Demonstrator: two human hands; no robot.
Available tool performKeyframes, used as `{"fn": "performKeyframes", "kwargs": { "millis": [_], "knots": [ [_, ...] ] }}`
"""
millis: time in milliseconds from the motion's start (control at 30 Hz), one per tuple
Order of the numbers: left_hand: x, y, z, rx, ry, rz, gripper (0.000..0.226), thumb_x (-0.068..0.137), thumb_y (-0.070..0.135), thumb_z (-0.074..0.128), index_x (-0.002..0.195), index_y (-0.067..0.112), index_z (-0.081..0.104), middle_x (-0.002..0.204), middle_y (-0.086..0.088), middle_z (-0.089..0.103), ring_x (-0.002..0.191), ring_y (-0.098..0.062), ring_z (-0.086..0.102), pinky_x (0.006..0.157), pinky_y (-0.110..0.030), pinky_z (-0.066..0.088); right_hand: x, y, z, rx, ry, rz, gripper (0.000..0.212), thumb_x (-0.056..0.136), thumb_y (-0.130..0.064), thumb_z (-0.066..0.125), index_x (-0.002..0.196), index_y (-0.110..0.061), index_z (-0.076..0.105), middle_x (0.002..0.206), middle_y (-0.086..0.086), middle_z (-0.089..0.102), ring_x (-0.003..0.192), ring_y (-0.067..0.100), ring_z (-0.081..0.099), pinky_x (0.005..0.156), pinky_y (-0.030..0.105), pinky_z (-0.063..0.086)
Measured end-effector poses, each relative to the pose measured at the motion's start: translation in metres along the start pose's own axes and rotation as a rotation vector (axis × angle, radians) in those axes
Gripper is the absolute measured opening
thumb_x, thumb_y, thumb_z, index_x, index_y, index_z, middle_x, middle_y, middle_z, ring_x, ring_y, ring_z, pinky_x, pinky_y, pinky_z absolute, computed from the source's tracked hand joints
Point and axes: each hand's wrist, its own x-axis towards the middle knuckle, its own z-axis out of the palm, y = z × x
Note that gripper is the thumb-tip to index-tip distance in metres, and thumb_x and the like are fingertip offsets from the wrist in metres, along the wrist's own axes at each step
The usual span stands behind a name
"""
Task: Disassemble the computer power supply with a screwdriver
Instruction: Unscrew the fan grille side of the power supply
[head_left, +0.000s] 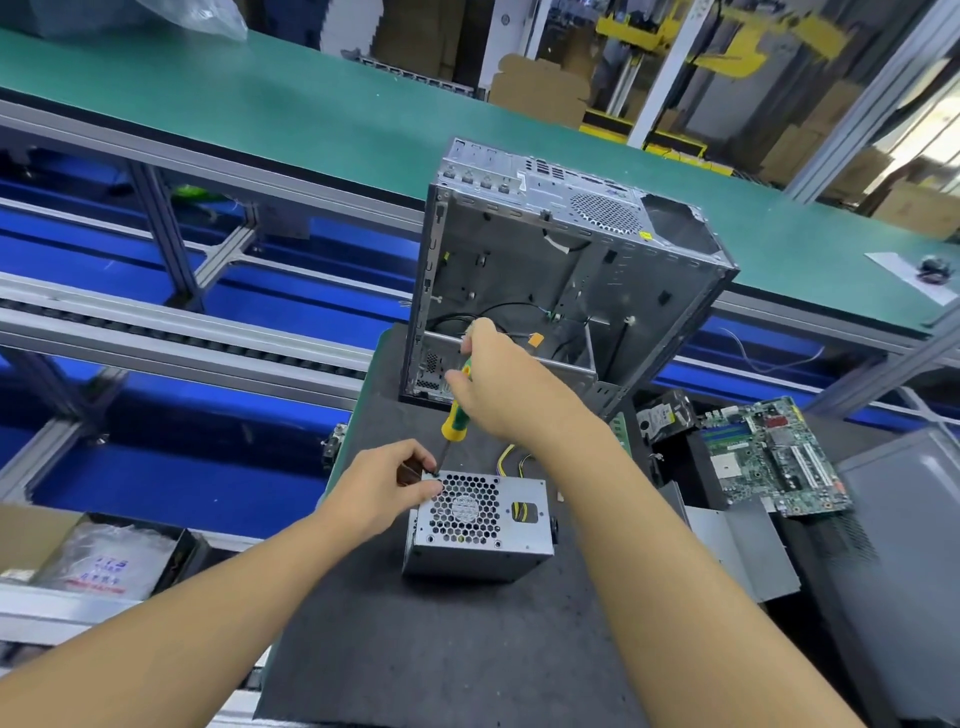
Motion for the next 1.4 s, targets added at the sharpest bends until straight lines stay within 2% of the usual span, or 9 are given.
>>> {"fn": "performKeyframes", "kwargs": {
  "millis": [133, 300, 400, 467, 533, 700, 900, 1167, 1400],
  "knots": [
    [0.001, -0.001, 0.0, -0.002, 0.003, 0.002, 0.016, 0.084, 0.029, 0.08, 0.087, 0.031, 0.064, 0.077, 0.006, 0.071, 0.067, 0.001, 0.064, 0.062, -0.009, 0.045, -0.003, -0.002, -0.01, 0.087, -0.129, 0.021, 0.019, 0.093, -0.021, 0.054, 0.109, -0.018, 0.043, 0.085, -0.001, 0.048, 0.062, 0.016, 0.048, 0.053, 0.032, 0.038],
    [0.001, -0.003, 0.001, 0.002, -0.002, -0.005, 0.016, 0.084, 0.03, 0.08, 0.087, 0.032, 0.064, 0.078, 0.006, 0.071, 0.067, 0.0, 0.064, 0.062, -0.009, 0.045, -0.005, -0.006, -0.006, 0.087, -0.171, 0.037, 0.015, 0.09, -0.027, 0.056, 0.103, -0.024, 0.051, 0.095, -0.002, 0.053, 0.088, 0.023, 0.052, 0.065, 0.033, 0.042],
    [0.001, -0.003, 0.001, -0.002, -0.004, -0.004, 0.017, 0.084, 0.031, 0.08, 0.087, 0.034, 0.064, 0.077, 0.008, 0.071, 0.068, 0.001, 0.064, 0.062, -0.008, 0.045, -0.004, -0.006, -0.002, -0.162, -0.052, 0.073, 0.049, 0.093, -0.062, 0.047, 0.116, -0.02, 0.052, 0.116, 0.005, 0.048, 0.109, 0.032, 0.048, 0.082, 0.042, 0.046],
    [0.001, -0.003, 0.0, 0.007, -0.01, -0.009, 0.016, 0.084, 0.033, 0.079, 0.087, 0.035, 0.063, 0.079, 0.009, 0.071, 0.07, 0.0, 0.065, 0.062, -0.009, 0.045, -0.003, -0.006, -0.001, -0.274, 0.021, 0.126, 0.065, 0.092, -0.073, 0.033, 0.115, -0.015, 0.053, 0.121, 0.01, 0.05, 0.108, 0.034, 0.052, 0.077, 0.042, 0.044],
    [0.001, -0.004, 0.0, 0.013, -0.012, -0.013, 0.016, 0.084, 0.035, 0.079, 0.087, 0.036, 0.063, 0.08, 0.01, 0.072, 0.072, -0.001, 0.066, 0.065, -0.011, 0.047, -0.001, -0.006, 0.001, -0.276, 0.039, 0.102, 0.053, 0.097, -0.064, 0.037, 0.106, -0.014, 0.054, 0.114, 0.011, 0.056, 0.102, 0.035, 0.058, 0.071, 0.037, 0.041],
    [0.001, -0.003, 0.0, -0.01, 0.002, 0.003, 0.017, 0.084, 0.031, 0.08, 0.086, 0.034, 0.063, 0.078, 0.008, 0.071, 0.07, 0.001, 0.065, 0.062, -0.007, 0.044, 0.001, -0.011, 0.0, -0.083, -0.078, 0.006, 0.034, 0.099, -0.037, 0.055, 0.126, -0.016, 0.052, 0.122, 0.008, 0.042, 0.095, 0.028, 0.055, 0.078, 0.035, 0.041],
    [0.002, -0.001, 0.0, -0.012, 0.005, 0.008, 0.017, 0.084, 0.029, 0.08, 0.087, 0.033, 0.063, 0.08, 0.007, 0.071, 0.074, -0.001, 0.065, 0.063, -0.007, 0.045, 0.0, -0.007, -0.004, -0.007, -0.132, -0.014, 0.029, 0.098, -0.023, 0.058, 0.126, -0.023, 0.049, 0.12, 0.003, 0.037, 0.118, 0.029, 0.042, 0.098, 0.044, 0.042],
    [0.0, -0.001, 0.002, 0.02, -0.013, 0.027, 0.014, 0.09, 0.031, 0.074, 0.097, 0.033, 0.063, 0.087, 0.009, 0.071, 0.076, -0.002, 0.066, 0.067, -0.009, 0.046, -0.005, -0.006, 0.004, -0.149, -0.017, 0.037, 0.046, 0.099, -0.056, 0.04, 0.121, -0.015, 0.04, 0.121, 0.013, 0.042, 0.098, 0.034, 0.048, 0.085, 0.05, 0.048],
    [0.001, -0.002, 0.003, 0.052, -0.007, 0.038, 0.012, 0.091, 0.032, 0.072, 0.097, 0.034, 0.062, 0.088, 0.01, 0.07, 0.078, -0.002, 0.065, 0.066, -0.009, 0.047, 0.0, -0.009, 0.006, -0.054, -0.016, 0.041, 0.023, 0.104, -0.033, 0.045, 0.114, -0.013, 0.044, 0.112, 0.01, 0.04, 0.074, 0.033, 0.058, 0.069, 0.042, 0.048]
  ]
}}
